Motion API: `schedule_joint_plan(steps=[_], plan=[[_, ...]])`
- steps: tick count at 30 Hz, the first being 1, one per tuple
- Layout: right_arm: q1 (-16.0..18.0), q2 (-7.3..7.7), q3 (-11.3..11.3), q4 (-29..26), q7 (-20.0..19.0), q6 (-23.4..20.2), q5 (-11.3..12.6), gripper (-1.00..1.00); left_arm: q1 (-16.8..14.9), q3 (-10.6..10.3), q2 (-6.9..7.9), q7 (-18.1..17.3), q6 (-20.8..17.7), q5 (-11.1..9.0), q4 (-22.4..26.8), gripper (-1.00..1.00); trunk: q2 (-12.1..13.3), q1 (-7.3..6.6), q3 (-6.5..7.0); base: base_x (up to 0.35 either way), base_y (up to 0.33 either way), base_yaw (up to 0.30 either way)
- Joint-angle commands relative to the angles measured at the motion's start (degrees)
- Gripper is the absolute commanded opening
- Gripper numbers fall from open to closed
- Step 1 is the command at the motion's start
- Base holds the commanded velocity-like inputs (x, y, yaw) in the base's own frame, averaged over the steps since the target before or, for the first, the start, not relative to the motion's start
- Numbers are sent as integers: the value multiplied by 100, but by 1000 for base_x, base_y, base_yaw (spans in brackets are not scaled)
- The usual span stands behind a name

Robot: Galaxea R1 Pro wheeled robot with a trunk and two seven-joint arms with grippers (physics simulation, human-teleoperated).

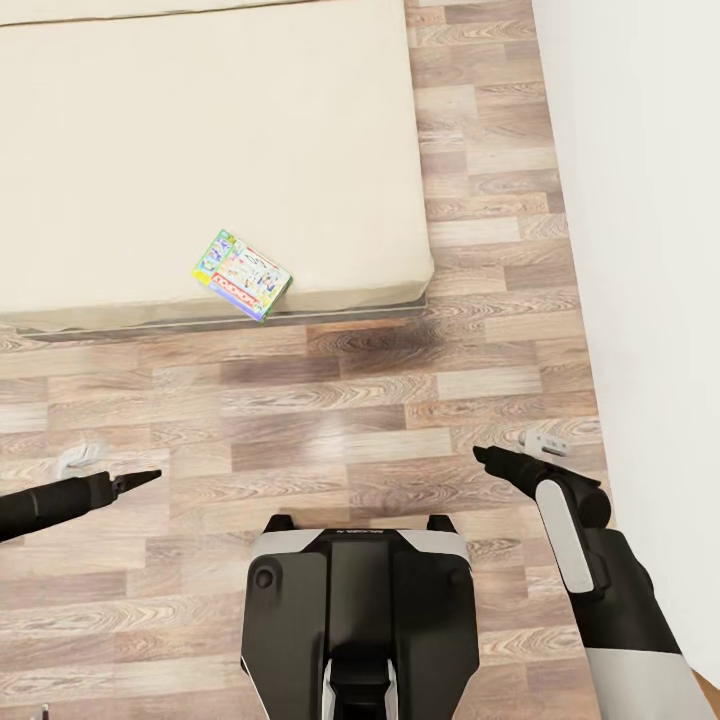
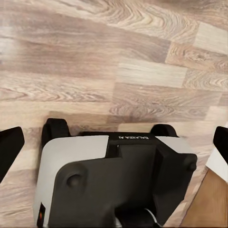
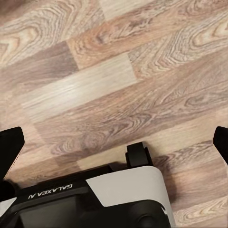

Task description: Put all the toys in the child's room - the three board games (two on the bed and one on the table), the two jigsaw puzzles on the table, and the tennis ball on the table - inside the toy box on the table in the child's room.

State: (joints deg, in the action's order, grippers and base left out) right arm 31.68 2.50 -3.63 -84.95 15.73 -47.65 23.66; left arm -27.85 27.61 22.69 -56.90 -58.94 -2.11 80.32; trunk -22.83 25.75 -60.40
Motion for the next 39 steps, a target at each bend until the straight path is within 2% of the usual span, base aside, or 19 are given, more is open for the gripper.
schedule_joint_plan(steps=[1, 5, 11, 16, 20, 21, 27, 30, 35, 39], plan=[[-3, 2, 2, -6, 34, 17, 58, 100, 13, 5, 0, 1, -41, -24, -58, 100, -9, 4, -5, -3, 1, 0], [-19, 0, 34, 0, -15, 118, 52, 100, 48, 1, -1, 18, 35, -15, -266, 100, -9, 4, -5, -2, 0, 0], [-28, -10, 183, 4, -56, 189, 57, 100, 82, 0, -2, 34, 275, -1, -835, 100, -9, 4, -5, 0, 0, 0], [-111, -29, 242, 4, -215, 233, 76, 100, 93, -10, -8, 8, 833, -6, -1545, 100, -9, 4, -5, 0, 0, 0], [-144, -35, 290, 5, -355, 296, 84, 100, 94, -21, -18, -10, 1001, -17, -1684, 100, -9, 4, -5, 0, 0, 0], [-230, -37, 358, 5, -602, 416, 103, 100, 95, -31, -24, -22, 1087, -23, -1756, 100, -9, 4, -5, 0, 0, 0], [-440, -64, 402, 16, -1152, 604, 117, 100, 95, -35, -24, -16, 1130, -18, -1790, 100, -9, 4, -5, 0, 0, 0], [-518, -192, 408, 100, -1588, 829, 115, 100, 95, -36, -26, 6, 1137, -10, -1804, 100, -9, 4, -5, 0, 0, 0], [-547, -320, 407, 314, -1936, 946, 113, 100, 95, -36, -27, 26, 1138, -4, -1827, 100, -9, 4, -5, 0, 0, 0], [-555, -357, 407, 606, -2155, 1024, 123, 100, 95, -32, -15, 24, 1137, -1, -1834, 100, -9, 4, -5, 0, 0, 0]])
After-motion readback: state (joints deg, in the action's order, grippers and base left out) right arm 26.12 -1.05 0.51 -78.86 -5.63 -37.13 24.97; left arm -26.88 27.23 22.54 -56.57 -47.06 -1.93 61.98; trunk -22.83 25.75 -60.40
